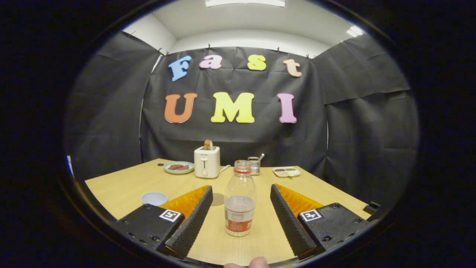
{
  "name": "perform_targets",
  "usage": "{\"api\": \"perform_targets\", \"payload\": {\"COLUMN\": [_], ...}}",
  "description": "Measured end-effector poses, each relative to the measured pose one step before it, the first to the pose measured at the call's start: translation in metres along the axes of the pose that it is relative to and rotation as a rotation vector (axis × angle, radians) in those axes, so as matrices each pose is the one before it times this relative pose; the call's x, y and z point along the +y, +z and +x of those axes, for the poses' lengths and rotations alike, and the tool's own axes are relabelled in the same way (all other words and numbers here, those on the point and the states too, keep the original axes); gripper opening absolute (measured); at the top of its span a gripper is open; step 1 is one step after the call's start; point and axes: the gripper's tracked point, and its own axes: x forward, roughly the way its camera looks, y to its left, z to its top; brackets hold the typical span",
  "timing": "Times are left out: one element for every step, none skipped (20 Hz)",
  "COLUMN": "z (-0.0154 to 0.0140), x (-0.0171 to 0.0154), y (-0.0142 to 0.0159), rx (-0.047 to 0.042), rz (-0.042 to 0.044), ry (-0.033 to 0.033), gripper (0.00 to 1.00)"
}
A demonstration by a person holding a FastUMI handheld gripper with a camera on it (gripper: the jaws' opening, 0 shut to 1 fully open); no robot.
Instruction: Take the bottle from table, then pour the juice into the cup, finally place the bottle on the coaster
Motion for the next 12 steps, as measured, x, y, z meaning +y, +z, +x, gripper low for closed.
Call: {"api": "perform_targets", "payload": {"z": [0.00549,0.00625,0.0067,0.00591,0.00626,0.00533,0.00603,0.006,0.00637,0.00557,0.00524,0.00527], "x": [0.00063,-0.00083,0.00001,0.00116,0.00062,-0.00056,-0.00072,-0.00004,-0.00027,-0.00135,-0.00058,0.00085], "y": [-0.01044,-0.00972,-0.00871,-0.00817,-0.00528,-0.00509,-0.00302,-0.00336,-0.00293,-0.00289,-0.00217,-0.00175], "rx": [0.01897,0.02106,0.02152,0.02017,0.01457,0.01045,0.00642,0.00877,0.00759,0.01034,0.00856,0.00846], "rz": [-0.00149,0.00744,0.01299,0.01063,0.00604,-0.00047,-0.00256,-0.00567,-0.00213,0.0047,0.00894,0.01363], "ry": [0.00263,0.0014,0.00326,0.00492,0.0047,-0.00003,-0.001,-0.00047,-0.00134,-0.00289,-0.00115,0.00341], "gripper": [1.0,1.0,1.0,1.0,1.0,1.0,1.0,1.0,1.0,1.0,1.0,1.0]}}
